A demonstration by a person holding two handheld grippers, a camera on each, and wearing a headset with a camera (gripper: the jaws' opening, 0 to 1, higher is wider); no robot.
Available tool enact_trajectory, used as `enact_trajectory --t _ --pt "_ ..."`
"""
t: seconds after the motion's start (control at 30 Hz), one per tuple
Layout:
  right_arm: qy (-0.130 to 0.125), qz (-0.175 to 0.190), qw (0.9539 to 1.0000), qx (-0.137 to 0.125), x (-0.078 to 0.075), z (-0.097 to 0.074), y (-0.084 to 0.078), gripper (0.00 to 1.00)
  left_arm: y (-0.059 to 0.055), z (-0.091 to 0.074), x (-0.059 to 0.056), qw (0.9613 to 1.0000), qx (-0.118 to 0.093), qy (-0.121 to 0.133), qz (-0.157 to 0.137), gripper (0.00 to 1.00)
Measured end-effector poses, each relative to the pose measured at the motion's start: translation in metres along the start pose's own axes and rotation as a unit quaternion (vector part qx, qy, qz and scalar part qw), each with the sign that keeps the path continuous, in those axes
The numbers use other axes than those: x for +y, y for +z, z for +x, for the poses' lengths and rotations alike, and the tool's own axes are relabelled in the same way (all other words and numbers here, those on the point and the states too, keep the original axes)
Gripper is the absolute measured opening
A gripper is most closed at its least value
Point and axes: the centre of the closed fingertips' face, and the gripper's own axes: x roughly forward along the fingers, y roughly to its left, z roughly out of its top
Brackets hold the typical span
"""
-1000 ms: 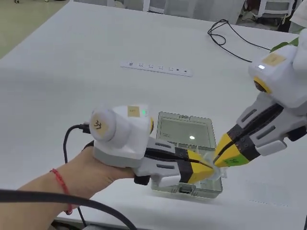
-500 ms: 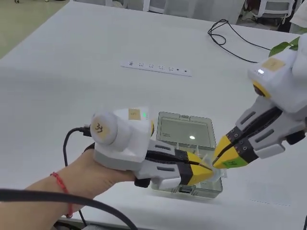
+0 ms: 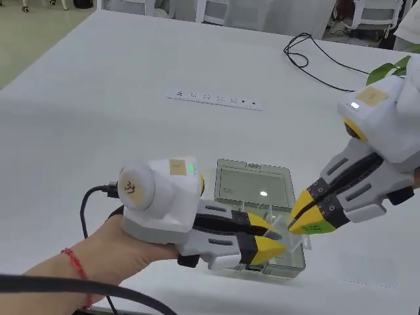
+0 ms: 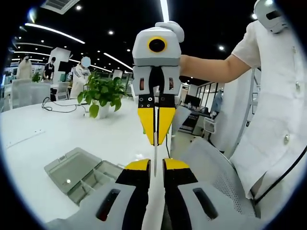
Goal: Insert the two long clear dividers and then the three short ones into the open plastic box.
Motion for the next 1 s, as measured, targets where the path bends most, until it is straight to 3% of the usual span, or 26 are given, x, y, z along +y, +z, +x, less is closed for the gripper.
enact_trajectory --t 0.53,0.73,1.0 --pt "-0.029 0.01 0.9995 -0.011 -0.015 -0.004 -0.002 0.03 -0.009 -0.022 0.022 0.9984 0.01 0.055 0.005 0.31" --pt "-0.037 0.013 0.9992 -0.012 -0.02 -0.003 -0.002 0.03 -0.014 -0.031 0.033 0.9966 0.014 0.081 0.007 0.5" --pt "-0.046 0.015 0.9987 -0.014 -0.027 0.001 -0.001 0.03 -0.02 -0.04 0.041 0.9949 0.02 0.098 0.004 0.61"
